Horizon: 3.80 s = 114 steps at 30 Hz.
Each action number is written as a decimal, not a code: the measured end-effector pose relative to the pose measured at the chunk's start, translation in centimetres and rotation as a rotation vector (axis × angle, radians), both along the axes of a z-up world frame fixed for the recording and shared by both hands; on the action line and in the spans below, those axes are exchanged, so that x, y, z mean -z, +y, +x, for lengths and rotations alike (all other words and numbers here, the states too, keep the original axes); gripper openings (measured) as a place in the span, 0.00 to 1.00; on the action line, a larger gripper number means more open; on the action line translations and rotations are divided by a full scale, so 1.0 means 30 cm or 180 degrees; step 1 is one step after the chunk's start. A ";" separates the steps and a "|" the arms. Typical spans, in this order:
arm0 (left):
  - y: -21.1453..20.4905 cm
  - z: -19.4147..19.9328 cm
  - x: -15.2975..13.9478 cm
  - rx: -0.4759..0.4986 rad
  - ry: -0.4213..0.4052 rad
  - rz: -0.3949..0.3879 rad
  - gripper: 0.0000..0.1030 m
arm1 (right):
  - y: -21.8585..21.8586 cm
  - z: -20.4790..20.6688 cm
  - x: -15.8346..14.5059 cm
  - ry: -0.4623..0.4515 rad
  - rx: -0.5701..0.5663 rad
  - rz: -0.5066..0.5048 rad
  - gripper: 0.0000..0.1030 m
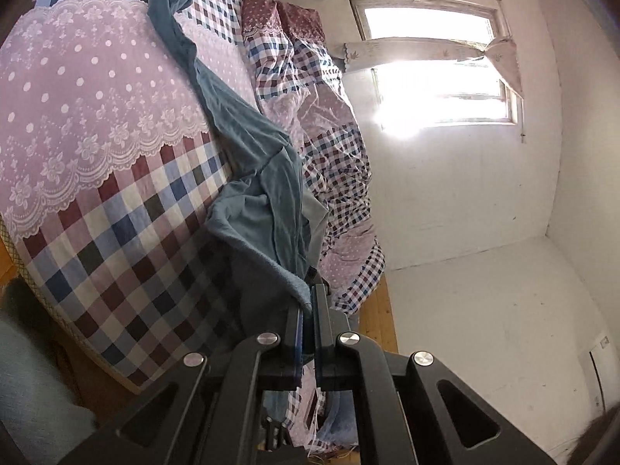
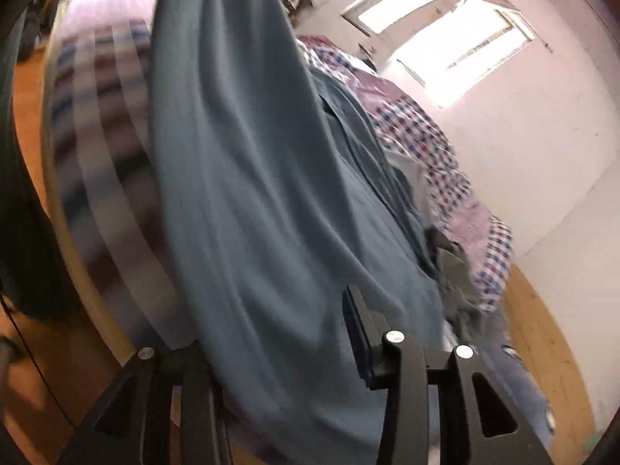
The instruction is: Fold clothes
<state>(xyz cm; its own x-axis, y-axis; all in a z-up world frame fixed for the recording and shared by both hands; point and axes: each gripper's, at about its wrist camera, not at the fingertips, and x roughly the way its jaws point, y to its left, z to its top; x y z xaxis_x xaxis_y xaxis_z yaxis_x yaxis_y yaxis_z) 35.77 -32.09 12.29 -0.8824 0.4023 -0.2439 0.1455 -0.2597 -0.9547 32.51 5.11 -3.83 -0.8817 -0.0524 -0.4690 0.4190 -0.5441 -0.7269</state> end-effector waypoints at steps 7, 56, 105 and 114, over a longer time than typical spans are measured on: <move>-0.011 -0.027 -0.036 -0.0049 0.0041 -0.0128 0.02 | 0.225 -0.004 0.074 0.0106 0.0218 0.0449 0.42; 0.063 0.149 -0.014 0.0236 -0.0455 -0.0152 0.02 | 0.705 0.075 -0.597 -0.0288 0.0464 0.0220 0.00; 0.031 -0.434 0.358 0.0186 -0.0977 -0.0990 0.08 | 0.885 -0.576 -0.204 -0.2315 0.1765 -0.3644 0.57; 0.009 -0.429 0.322 -0.0061 -0.0709 -0.0914 0.05 | 0.941 -0.515 -0.178 -0.2466 0.1733 -0.4115 0.57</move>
